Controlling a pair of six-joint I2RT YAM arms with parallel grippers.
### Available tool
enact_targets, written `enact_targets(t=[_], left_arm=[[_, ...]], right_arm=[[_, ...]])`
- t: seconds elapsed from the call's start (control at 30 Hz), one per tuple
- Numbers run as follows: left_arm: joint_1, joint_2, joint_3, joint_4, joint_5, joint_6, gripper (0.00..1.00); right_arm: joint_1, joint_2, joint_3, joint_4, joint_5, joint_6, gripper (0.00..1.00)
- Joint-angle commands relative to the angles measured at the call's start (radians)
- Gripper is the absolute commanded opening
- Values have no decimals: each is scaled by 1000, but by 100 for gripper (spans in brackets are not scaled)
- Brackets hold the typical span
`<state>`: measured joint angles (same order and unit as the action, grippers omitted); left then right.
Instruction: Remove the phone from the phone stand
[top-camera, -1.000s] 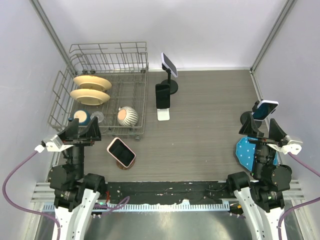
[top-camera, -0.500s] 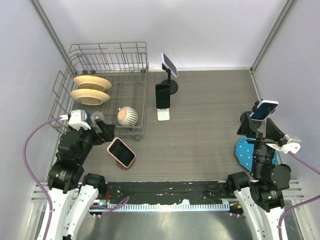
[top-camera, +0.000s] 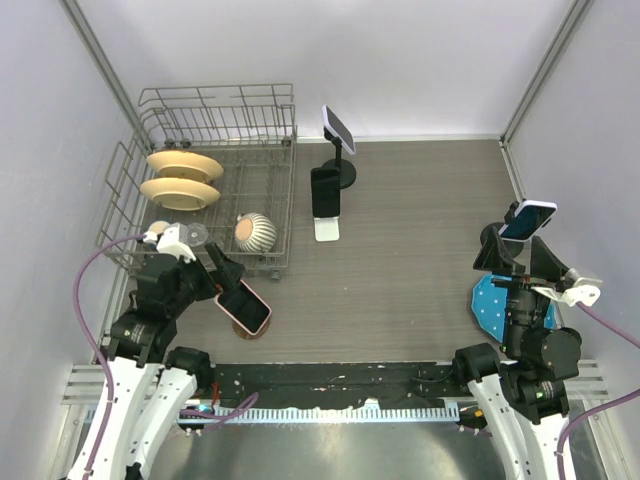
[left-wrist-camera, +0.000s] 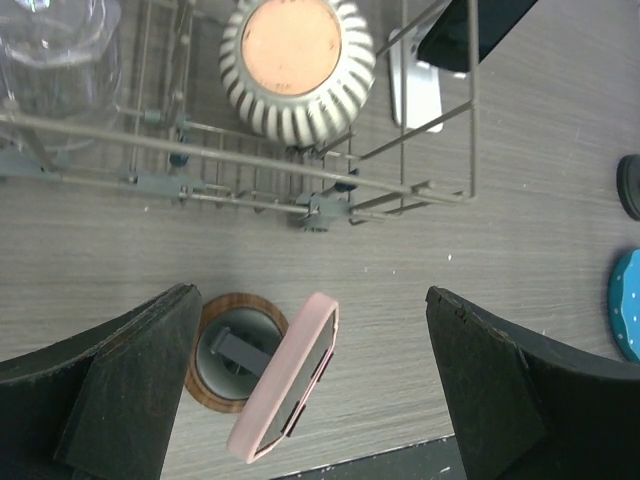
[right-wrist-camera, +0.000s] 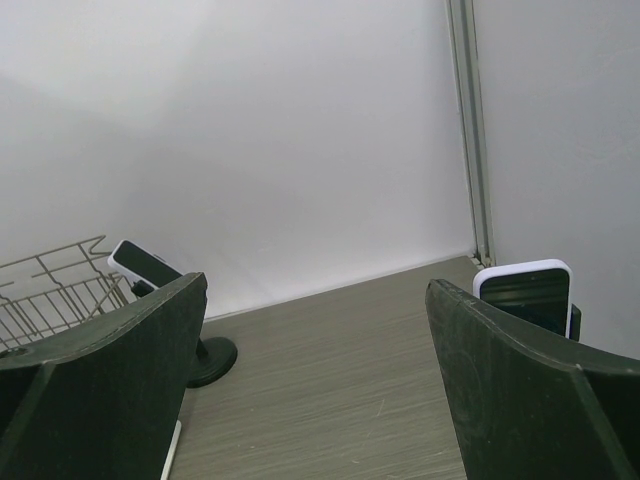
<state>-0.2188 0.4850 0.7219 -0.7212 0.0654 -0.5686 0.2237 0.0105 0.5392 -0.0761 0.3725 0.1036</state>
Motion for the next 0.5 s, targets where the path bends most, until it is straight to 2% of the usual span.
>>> enact_targets(t=[0.0, 0.2, 0.47], left_arm=[[-4, 4, -24, -14, 37, -45, 100], [-4, 9, -67, 29, 126, -59, 90], [-4, 23, -101, 68, 174, -65, 74]], right_arm=[[8, -9, 24, 21, 9, 2, 96], [14, -7, 22, 22, 17, -2, 97], [16, -9, 22, 21, 32, -1, 98]])
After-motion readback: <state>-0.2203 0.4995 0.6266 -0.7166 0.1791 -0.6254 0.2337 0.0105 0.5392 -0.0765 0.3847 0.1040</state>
